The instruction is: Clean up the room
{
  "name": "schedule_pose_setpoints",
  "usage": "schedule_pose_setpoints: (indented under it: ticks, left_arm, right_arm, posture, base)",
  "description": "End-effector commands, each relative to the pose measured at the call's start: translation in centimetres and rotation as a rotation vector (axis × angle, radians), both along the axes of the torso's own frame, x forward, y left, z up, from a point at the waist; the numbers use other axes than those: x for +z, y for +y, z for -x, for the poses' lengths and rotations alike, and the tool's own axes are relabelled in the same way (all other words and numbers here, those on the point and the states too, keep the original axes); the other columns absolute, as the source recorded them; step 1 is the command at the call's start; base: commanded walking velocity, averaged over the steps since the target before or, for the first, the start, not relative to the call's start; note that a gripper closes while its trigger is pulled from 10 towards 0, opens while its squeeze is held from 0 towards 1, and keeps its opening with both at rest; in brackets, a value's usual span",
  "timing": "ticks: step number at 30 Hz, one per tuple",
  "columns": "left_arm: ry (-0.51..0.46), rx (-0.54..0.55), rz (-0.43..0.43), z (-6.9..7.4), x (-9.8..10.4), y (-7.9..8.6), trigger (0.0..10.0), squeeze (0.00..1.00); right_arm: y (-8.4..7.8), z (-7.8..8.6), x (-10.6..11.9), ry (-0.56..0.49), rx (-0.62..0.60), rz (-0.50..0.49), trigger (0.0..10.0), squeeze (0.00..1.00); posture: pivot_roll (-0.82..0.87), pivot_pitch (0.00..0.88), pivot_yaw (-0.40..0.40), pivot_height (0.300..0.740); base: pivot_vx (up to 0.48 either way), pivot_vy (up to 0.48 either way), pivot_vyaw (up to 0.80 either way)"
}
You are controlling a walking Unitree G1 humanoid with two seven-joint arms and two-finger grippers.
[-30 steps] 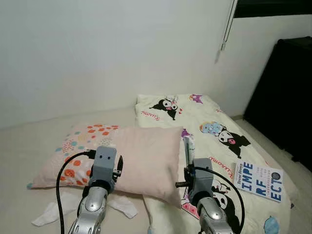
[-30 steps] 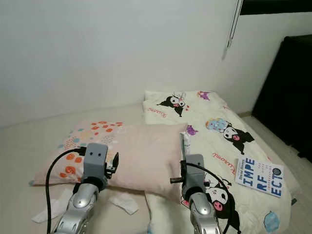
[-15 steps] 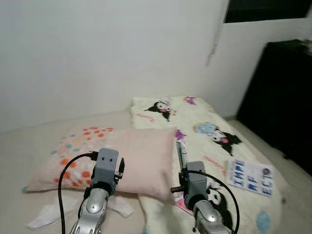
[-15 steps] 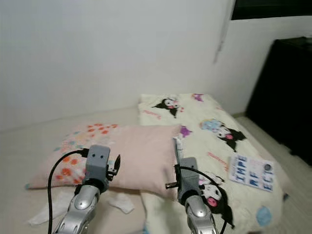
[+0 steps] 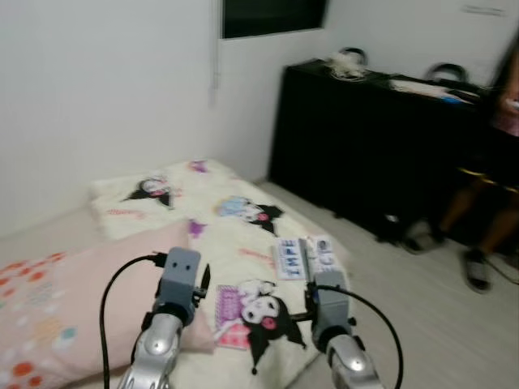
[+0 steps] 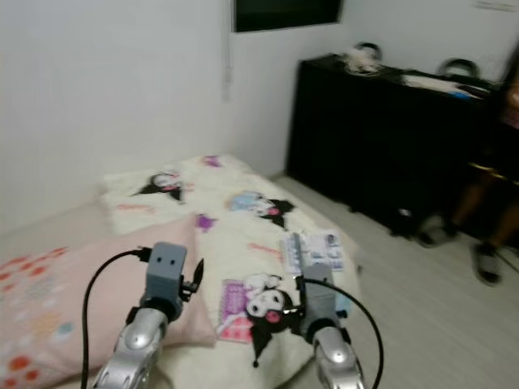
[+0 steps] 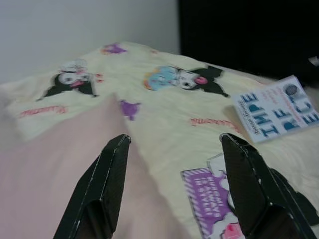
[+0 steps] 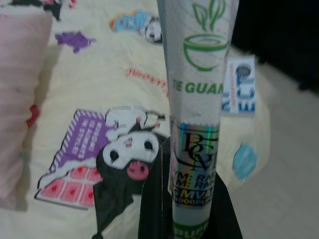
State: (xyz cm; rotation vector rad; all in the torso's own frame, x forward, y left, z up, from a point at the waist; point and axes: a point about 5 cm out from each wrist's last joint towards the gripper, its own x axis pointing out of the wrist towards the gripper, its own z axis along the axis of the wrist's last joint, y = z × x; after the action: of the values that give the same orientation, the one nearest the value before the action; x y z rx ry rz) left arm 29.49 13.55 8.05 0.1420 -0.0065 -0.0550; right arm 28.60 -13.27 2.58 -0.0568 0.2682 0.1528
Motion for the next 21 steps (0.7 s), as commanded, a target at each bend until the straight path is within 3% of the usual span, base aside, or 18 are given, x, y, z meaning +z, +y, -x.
schedule_pose_setpoints:
  ticks: [1, 21]
  left_arm:
    - [0.012, -0.003, -0.001, 0.11, -0.33, -0.14, 10.0, 0.0]
    - [0.034, 0.037, -0.028, 0.21, -0.97, 0.74, 10.0, 0.0]
  right_arm:
    - [0.14, -0.03, -0.05, 0.001, 0.012, 0.0, 10.0, 0.0]
    - [0.57, -0.27, -0.6, 0.047, -0.005, -0.005, 10.0, 0.0]
  posture:
    - [0.01, 0.039, -0.031, 0.74]
    - [0.01, 0.047, -0.022, 0.74]
  base:
    - [0.0, 0.0, -0.8]
    - [0.0, 0.0, -0.8]
